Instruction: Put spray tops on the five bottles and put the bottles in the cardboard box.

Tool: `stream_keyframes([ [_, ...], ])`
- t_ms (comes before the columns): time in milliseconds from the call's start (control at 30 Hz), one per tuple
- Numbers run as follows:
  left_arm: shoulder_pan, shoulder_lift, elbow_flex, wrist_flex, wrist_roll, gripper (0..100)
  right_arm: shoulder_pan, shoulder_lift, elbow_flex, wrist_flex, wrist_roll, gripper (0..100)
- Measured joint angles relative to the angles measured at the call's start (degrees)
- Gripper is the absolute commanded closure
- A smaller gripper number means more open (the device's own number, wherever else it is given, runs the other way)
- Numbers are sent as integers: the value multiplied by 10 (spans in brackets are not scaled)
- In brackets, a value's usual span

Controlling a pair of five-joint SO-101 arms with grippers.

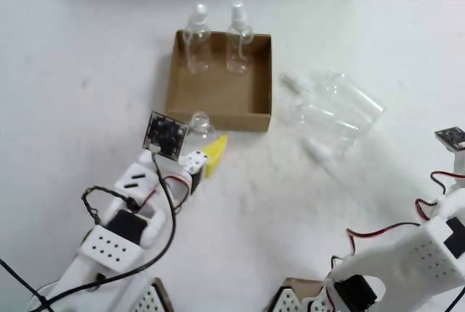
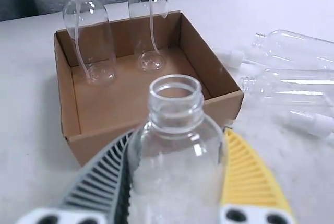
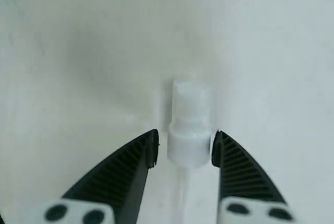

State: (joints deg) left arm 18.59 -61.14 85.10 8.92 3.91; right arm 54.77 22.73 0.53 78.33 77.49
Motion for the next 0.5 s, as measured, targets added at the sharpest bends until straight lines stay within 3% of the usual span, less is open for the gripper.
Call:
stream_keyframes([
  [333, 0, 0, 0, 0, 0, 943, 2, 38, -2, -16, 0, 853],
  [500, 0, 0, 0, 0, -1, 943, 3, 40, -7, -21, 0, 990],
])
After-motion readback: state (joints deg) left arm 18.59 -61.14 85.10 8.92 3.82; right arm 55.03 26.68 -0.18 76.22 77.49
